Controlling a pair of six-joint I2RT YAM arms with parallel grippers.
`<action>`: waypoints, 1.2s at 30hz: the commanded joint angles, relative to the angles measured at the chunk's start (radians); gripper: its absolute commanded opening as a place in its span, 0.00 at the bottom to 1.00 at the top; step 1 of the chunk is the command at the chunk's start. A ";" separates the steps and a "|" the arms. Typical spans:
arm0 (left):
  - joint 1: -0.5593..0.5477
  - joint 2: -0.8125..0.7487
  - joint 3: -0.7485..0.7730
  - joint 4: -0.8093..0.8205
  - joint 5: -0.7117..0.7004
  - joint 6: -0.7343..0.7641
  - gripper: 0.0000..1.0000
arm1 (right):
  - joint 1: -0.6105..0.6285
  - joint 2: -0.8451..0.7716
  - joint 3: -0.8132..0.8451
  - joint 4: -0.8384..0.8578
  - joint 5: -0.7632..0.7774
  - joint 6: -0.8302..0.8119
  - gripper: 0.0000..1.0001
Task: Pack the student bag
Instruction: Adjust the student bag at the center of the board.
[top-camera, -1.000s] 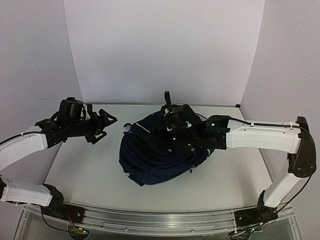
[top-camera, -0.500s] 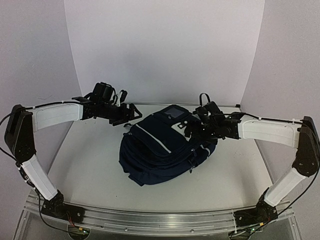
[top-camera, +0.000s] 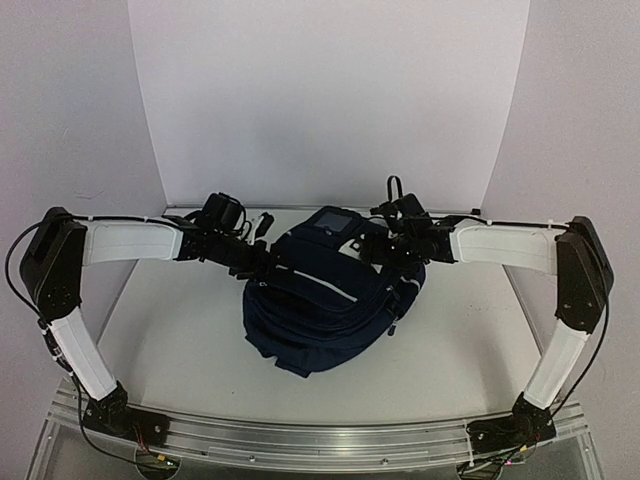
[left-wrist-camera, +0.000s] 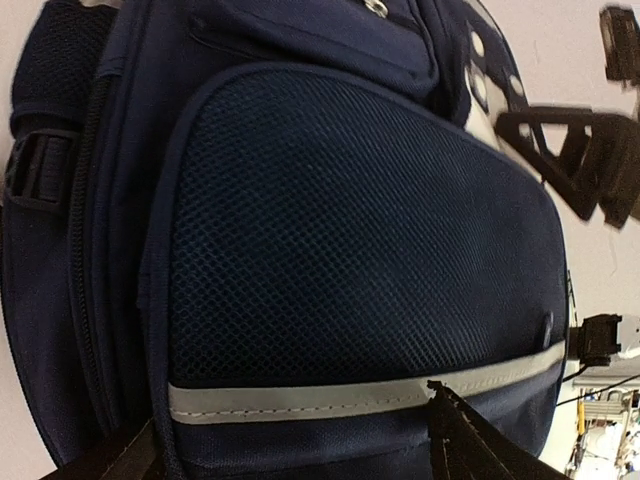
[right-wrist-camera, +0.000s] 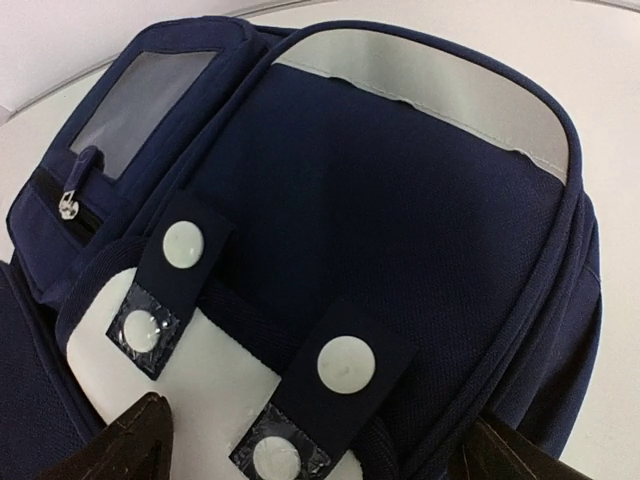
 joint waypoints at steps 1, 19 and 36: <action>-0.124 -0.120 -0.057 0.031 0.030 -0.031 0.82 | -0.021 0.082 0.123 0.112 -0.114 -0.123 0.90; -0.223 -0.422 -0.342 -0.023 -0.175 -0.195 0.64 | 0.032 -0.189 0.036 0.006 -0.092 -0.102 0.87; -0.281 -0.345 -0.277 -0.103 -0.306 -0.042 0.43 | 0.255 -0.227 0.043 0.005 -0.045 0.007 0.76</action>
